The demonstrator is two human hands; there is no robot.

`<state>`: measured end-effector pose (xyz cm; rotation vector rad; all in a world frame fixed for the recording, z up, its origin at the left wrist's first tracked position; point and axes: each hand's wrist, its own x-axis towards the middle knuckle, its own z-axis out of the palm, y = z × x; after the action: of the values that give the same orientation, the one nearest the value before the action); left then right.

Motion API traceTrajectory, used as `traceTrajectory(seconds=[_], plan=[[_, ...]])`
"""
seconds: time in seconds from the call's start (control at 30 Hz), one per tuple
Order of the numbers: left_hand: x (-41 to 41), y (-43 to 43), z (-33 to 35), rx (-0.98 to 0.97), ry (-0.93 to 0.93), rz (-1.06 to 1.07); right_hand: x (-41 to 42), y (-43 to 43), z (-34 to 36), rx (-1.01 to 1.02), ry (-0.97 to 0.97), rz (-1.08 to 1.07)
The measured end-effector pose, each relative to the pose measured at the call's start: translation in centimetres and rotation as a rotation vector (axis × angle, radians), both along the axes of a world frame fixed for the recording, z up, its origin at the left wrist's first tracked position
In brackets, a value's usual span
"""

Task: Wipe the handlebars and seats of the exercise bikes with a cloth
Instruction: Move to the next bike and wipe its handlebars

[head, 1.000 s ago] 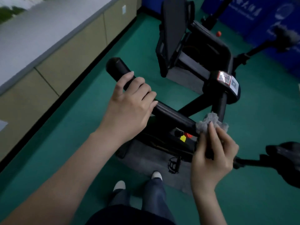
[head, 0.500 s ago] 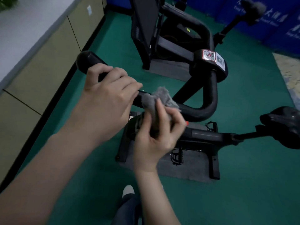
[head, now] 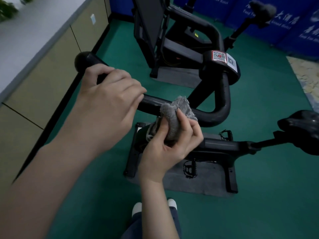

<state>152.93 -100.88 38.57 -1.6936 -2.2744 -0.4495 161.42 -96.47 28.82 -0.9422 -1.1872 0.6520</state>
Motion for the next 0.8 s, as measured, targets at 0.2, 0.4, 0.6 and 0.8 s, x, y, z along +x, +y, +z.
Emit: traceTrajectory(seconds=[0.2, 0.4, 0.6, 0.8], plan=[[0.3, 0.2, -0.5, 0.044, 0.036, 0.037, 4.7, 3.8, 0.1, -0.011, -0.081, -0.134], [3.0, 2.3, -1.8, 0.062, 0.040, 0.084, 4.4, 3.4, 0.3, 0.108, -0.239, -0.074], [5.2, 4.6, -3.5, 0.032, -0.056, 0.063, 7.4, 5.9, 1.7, 0.088, -0.388, -0.067], [5.1, 5.0, -4.1, 0.089, -0.053, 0.086, 9.8, 9.4, 5.5, 0.094, -0.822, 0.331]])
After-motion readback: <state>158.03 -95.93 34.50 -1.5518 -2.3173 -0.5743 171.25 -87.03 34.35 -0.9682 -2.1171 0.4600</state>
